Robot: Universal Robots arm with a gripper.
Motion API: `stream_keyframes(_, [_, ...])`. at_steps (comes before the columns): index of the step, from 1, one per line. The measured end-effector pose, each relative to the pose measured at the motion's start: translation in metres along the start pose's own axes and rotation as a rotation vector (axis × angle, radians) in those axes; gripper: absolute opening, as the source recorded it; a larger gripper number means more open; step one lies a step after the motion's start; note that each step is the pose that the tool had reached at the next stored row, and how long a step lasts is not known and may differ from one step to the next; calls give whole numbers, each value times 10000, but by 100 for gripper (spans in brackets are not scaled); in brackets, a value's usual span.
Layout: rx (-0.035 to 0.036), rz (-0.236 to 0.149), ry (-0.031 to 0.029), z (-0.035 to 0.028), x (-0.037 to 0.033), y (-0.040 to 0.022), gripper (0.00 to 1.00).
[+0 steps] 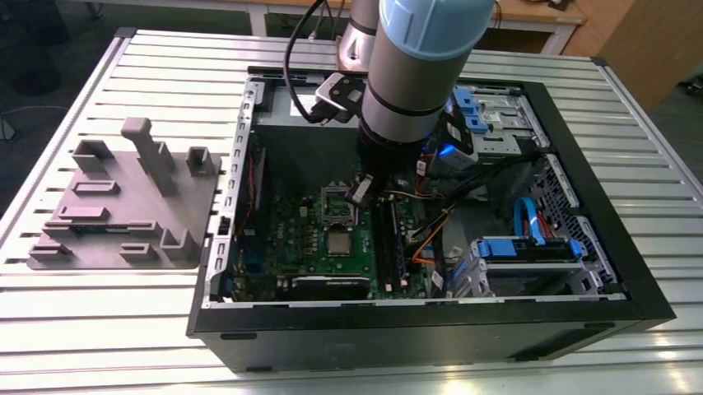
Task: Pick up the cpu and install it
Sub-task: 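Close the cpu cover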
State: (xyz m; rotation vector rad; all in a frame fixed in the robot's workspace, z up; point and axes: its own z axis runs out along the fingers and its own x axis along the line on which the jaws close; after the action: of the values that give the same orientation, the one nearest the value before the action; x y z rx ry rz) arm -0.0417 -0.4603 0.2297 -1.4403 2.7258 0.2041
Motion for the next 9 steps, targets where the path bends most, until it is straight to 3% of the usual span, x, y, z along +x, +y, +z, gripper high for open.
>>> stream_keyframes(1, [0,0,0,0,0,0,35])
stream_keyframes(2, [0,-1,0,0,0,0,41])
stream_keyframes(7, [0,0,0,1,-1,1,41])
stream_keyframes(9, [0,0,0,1,-1,1,33])
